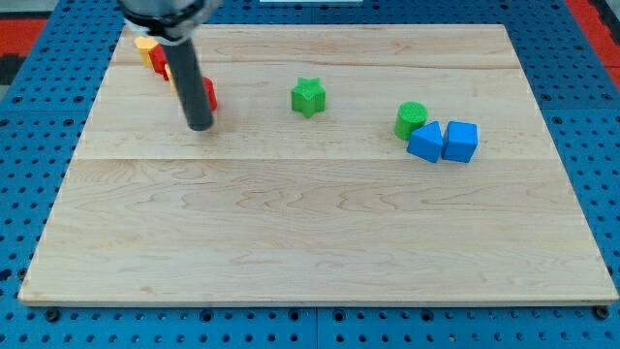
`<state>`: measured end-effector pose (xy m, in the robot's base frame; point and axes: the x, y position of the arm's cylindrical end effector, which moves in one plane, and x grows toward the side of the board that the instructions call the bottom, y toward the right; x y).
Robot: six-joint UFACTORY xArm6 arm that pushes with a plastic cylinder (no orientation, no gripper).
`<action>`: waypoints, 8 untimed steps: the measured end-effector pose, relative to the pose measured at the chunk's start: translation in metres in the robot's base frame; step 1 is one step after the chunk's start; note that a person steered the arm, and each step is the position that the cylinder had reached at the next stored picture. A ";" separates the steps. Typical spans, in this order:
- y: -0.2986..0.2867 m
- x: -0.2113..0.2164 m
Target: Move the red circle to the bottom of the yellow hexagon
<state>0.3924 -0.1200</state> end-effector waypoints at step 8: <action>-0.073 -0.066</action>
<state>0.3268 -0.1927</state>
